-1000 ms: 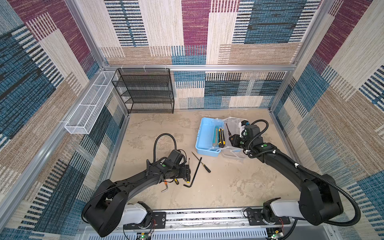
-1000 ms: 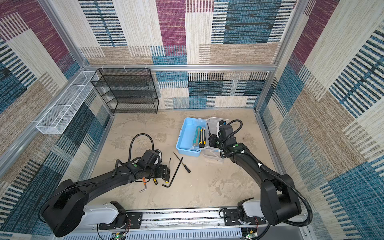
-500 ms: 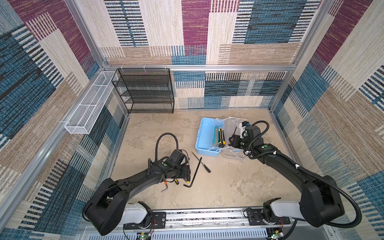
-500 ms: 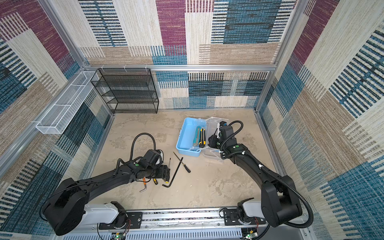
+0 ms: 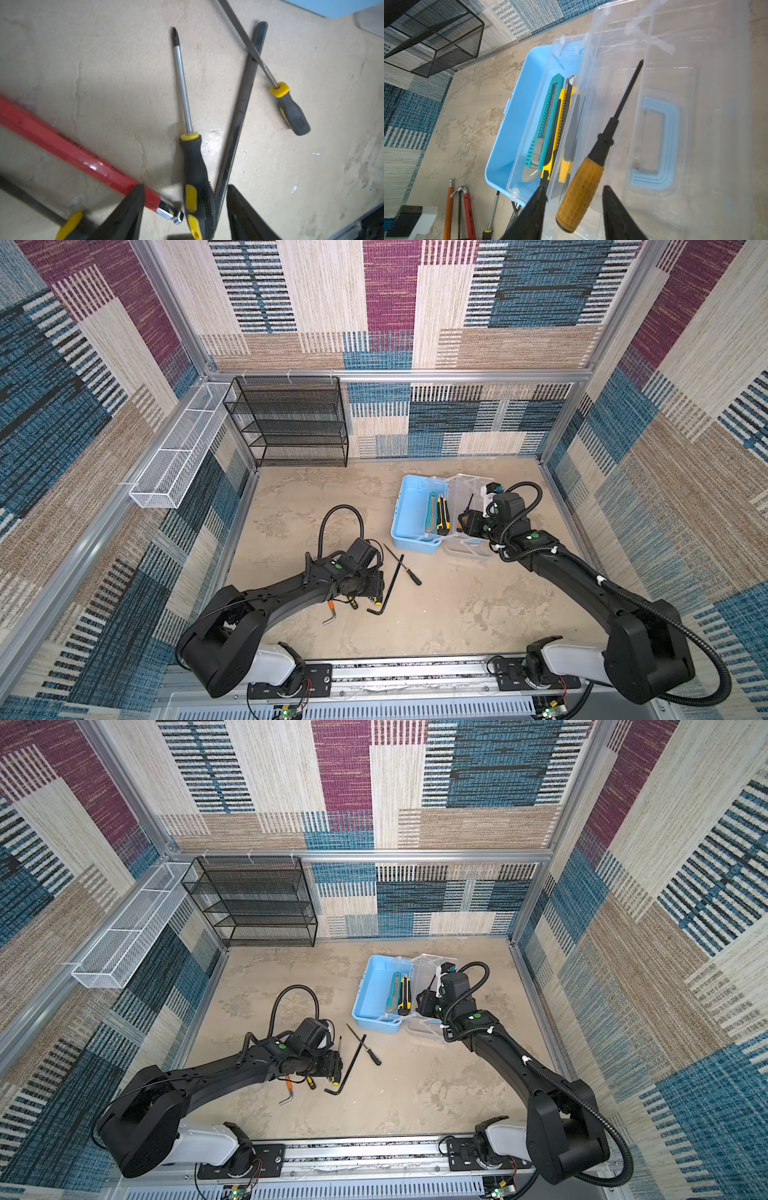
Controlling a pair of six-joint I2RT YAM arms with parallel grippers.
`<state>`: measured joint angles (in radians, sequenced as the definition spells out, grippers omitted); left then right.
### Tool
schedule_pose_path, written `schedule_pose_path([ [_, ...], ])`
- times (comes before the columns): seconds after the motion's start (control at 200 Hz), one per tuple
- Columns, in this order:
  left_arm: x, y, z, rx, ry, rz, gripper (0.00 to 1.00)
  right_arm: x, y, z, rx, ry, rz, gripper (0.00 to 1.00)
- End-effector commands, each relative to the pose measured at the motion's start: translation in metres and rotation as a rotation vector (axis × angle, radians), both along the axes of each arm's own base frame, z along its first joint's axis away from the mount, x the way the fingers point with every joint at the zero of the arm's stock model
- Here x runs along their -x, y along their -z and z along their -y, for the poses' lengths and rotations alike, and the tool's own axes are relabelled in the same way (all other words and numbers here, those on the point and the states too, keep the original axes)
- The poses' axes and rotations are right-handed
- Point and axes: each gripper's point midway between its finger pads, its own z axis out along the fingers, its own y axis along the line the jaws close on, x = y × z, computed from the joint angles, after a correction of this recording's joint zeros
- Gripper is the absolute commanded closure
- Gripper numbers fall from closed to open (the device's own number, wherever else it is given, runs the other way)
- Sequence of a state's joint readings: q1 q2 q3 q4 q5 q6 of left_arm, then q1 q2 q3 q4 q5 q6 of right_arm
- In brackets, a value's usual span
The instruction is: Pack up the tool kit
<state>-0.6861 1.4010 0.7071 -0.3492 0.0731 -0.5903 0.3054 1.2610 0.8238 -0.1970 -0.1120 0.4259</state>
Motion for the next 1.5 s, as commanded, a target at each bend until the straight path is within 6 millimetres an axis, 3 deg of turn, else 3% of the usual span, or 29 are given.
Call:
schedule_pose_path([
  [0.0,-0.001,0.002,-0.005,-0.045,0.015,0.003,0.37,-0.004,-0.020,0.006,0.005,0.027,0.092,0.44],
  [0.711,0.001,0.012,0.001,-0.130,0.059,-0.031,0.49,0.005,-0.019,0.019,0.056,0.051,0.114,0.31],
  [1.127,0.001,0.012,-0.002,-0.165,0.055,-0.035,0.80,0.007,-0.021,0.040,0.075,0.097,0.153,0.14],
  [1.493,-0.003,-0.004,-0.003,-0.145,0.025,-0.002,0.94,0.013,-0.032,0.059,0.064,0.147,0.226,0.10],
])
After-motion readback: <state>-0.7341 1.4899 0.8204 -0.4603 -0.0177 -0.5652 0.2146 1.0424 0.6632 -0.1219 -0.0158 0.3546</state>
